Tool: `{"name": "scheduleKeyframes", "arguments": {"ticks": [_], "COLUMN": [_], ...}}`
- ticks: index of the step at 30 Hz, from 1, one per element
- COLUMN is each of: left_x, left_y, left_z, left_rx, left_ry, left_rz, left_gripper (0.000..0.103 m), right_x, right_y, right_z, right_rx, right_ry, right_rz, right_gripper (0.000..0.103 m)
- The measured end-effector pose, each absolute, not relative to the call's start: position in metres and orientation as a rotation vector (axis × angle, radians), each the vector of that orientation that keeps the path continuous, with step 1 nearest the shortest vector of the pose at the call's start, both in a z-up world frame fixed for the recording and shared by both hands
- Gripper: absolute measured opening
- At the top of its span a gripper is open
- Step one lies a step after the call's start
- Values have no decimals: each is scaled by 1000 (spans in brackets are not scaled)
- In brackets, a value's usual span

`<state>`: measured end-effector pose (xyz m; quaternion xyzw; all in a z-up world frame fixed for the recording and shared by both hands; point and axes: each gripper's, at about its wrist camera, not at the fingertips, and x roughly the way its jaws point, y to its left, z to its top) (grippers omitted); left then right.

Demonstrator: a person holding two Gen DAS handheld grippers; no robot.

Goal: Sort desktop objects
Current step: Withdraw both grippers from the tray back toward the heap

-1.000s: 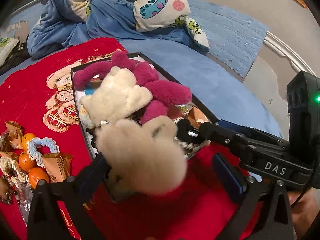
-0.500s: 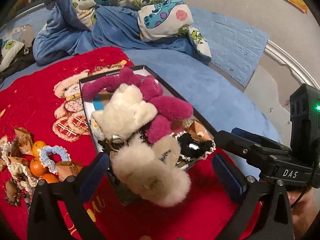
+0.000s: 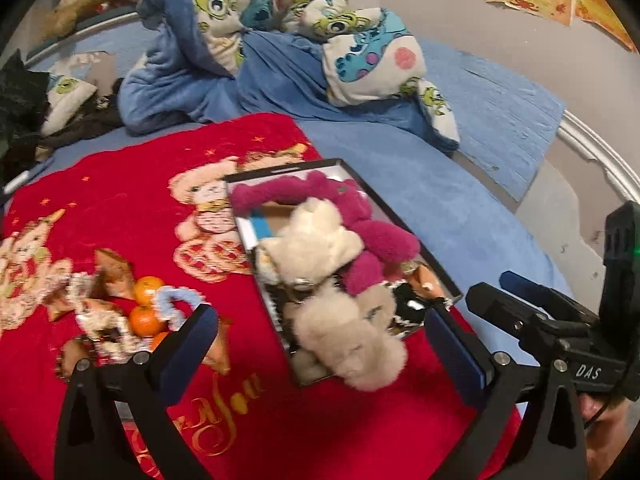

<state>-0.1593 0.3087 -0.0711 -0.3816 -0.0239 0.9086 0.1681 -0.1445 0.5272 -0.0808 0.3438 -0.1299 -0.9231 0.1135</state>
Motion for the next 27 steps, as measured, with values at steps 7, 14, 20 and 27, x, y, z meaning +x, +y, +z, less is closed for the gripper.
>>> {"name": "scheduleKeyframes", "arguments": {"ticks": [7,14,20,27], "left_x": [-128,-100,-84,-60], "left_y": [279,227,171,105], "left_z": [-56,-51,-49,-51], "left_rx": [-1016,-1004,-1027,-1051], "left_ry": [5,-3,-81,-115], "left_rz": [2676,2714,2764,2826], "left_gripper": [103,103,103,103], "right_x": [-133,-124,-116,-104], "right_y": [498,448,398,343], "right_z": [-68,-59,-57,-49], "right_rx": [968,931,915,872], "right_ry": [-327,-278,-232,-187], "right_rz": [-2747,-2708,-2647,-2617], "right_gripper": [103,103,103,103]}}
